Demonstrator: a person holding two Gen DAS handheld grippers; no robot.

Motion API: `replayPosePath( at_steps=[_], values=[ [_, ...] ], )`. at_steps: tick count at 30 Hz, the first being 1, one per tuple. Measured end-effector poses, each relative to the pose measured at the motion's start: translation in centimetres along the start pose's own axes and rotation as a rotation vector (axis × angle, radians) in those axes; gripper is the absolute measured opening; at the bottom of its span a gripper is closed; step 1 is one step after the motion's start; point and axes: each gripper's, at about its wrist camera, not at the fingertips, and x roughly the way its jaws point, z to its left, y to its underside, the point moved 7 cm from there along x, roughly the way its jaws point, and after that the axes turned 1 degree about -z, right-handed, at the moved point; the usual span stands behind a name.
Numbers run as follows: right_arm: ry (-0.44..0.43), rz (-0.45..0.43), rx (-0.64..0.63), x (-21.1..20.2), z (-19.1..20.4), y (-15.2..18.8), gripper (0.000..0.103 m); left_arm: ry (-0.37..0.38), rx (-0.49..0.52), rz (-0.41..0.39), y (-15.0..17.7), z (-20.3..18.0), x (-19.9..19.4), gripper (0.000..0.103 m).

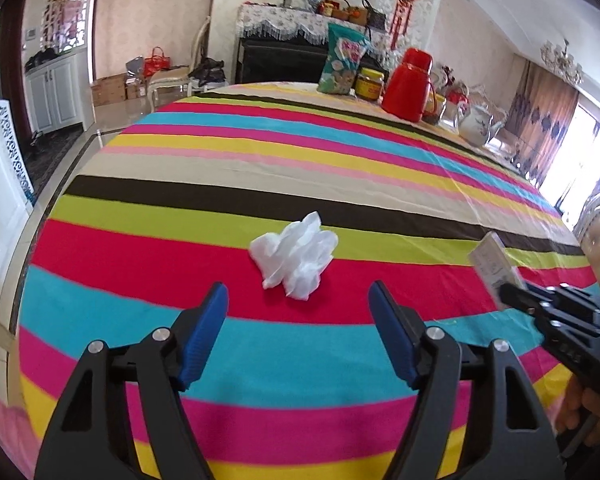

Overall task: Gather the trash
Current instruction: 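Grasp the crumpled white tissue with the left tool while the right tool holds the box, then carry the tissue and box over the pink bin with both tools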

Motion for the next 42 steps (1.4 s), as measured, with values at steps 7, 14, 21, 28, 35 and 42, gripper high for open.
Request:
replayPosePath(
  at_steps=[7, 14, 21, 28, 35, 42],
  values=[
    [0.02, -0.023, 0.038, -0.3, -1.3, -0.5, 0.015, -0.024, 0.01, 0.07, -1.1, 0.0, 4.6, 0.065],
    [0.018, -0.02, 0.044, -0.2, -1.5, -0.5, 0.016, -0.047, 0.014, 0.125, -1.4, 0.4, 7.7, 0.041],
    [0.018, -0.019, 0.039, -0.1, -1.2, -0.4, 0.016, -0.034, 0.025, 0.114, -1.5, -0.2, 6.6, 0.017],
    [0.005, -0.035, 0.013, -0.7, -0.1, -0.6, 0.016, -0.015, -0.007, 0.064, -0.4, -0.4, 2.2, 0.017],
    [-0.019, -0.065, -0.018, -2.2, 1.8, -0.9, 0.015, -0.019, -0.044, 0.016, 1.3, -0.2, -2.9, 0.017],
    [-0.05, -0.086, -0.037, -3.9, 4.1, -0.9, 0.016, -0.059, -0.077, -0.044, 2.6, 1.3, -8.8, 0.017]
  ],
)
